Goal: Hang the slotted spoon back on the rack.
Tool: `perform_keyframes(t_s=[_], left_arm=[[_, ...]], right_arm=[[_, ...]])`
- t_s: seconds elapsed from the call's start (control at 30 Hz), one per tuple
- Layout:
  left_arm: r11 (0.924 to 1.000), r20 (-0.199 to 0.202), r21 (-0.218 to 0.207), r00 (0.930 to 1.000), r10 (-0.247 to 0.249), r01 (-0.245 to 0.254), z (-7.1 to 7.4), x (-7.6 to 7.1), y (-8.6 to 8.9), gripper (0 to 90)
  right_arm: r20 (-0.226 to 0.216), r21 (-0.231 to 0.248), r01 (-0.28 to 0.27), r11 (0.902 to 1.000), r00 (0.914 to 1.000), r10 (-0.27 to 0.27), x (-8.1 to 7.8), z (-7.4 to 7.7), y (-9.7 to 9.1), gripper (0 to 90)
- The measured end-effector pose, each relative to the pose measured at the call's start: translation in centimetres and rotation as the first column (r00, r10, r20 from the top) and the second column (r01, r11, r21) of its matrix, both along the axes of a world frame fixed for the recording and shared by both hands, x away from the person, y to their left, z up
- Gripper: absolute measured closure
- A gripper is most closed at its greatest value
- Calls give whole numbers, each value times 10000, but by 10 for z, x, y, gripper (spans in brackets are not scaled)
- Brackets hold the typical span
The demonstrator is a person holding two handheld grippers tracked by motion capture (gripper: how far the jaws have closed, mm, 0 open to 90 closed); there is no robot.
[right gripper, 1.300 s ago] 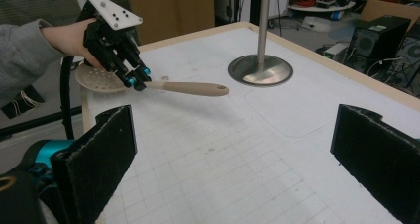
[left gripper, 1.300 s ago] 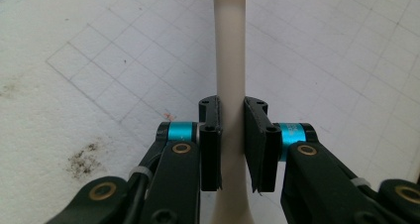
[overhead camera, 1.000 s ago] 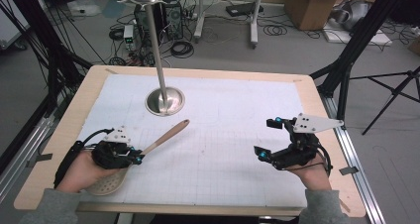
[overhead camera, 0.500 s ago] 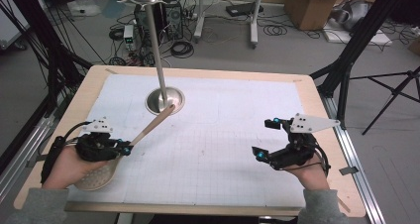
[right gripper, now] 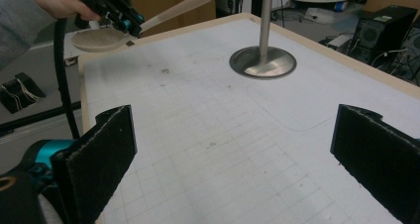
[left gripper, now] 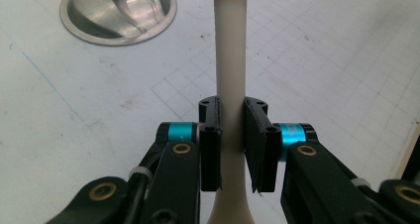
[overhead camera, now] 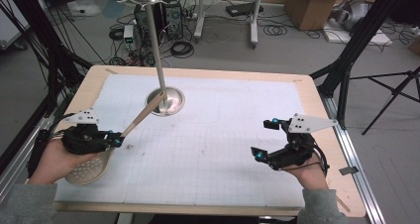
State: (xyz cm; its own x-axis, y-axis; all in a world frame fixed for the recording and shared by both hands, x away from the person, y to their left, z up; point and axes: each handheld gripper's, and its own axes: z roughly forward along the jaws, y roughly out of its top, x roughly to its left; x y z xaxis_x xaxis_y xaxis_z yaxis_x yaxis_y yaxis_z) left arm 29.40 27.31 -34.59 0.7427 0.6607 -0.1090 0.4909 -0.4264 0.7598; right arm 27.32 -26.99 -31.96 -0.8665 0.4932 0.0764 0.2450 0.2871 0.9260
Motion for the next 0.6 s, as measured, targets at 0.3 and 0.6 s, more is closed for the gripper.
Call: perform_keyframes(t_s=[0.3, 0.6], left_arm=[[9999, 219, 85, 9997, 94, -95, 15, 7, 5, 776], [9997, 389, 227, 9992, 121, -130, 25, 13, 11, 776]], right_arm=[[-32, 22, 53, 10000, 10000, -53, 1, -1, -1, 25], [-38, 110, -3, 9999, 10000, 3, 1, -1, -2, 25]])
